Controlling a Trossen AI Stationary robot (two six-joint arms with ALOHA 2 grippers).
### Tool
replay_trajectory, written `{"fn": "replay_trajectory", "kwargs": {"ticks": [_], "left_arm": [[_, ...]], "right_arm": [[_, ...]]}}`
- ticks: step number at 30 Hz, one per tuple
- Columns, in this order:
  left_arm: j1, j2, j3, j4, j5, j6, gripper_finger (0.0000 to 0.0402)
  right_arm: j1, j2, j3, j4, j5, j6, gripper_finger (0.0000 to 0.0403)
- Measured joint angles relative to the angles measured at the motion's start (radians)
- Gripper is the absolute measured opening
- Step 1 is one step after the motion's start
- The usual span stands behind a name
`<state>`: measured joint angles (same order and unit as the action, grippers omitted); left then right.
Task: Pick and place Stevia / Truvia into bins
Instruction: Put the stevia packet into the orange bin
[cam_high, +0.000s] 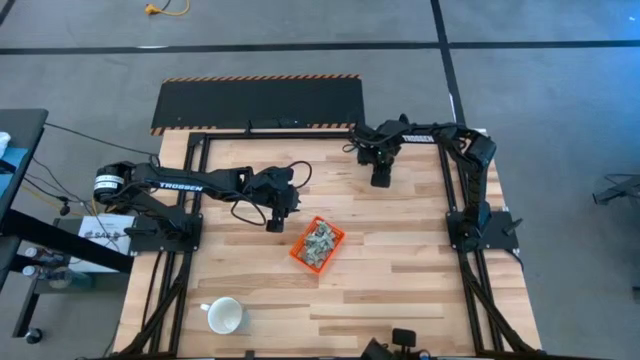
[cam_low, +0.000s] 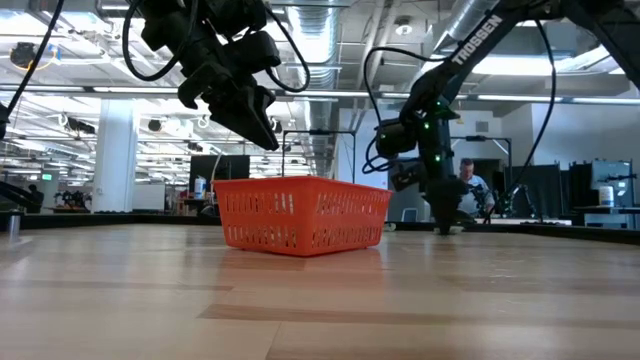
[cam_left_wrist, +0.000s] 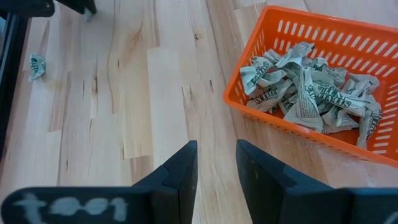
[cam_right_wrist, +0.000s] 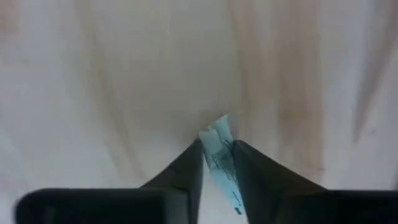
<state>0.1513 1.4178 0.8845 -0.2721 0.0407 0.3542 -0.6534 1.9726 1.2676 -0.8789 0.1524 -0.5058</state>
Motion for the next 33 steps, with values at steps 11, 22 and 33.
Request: {"fn": "replay_trajectory", "kwargs": {"ticks": [11,22,33], "left_arm": [[0.000,0.000,0.000,0.001,0.000,-0.001,0.0100],[0.012,0.000,0.000,-0.044,-0.026,0.001,0.0100],[0.139,0.001,-0.069,0.028,-0.024,0.005,0.0099]], "right_arm": [[0.009,0.000,0.013,0.001,0.045,0.055,0.0015],[0.179,-0.086,0.167,-0.153,-0.018,0.250,0.0003],[0.506,-0.230,0.169,0.215,-0.266,0.378,0.0002]]}}
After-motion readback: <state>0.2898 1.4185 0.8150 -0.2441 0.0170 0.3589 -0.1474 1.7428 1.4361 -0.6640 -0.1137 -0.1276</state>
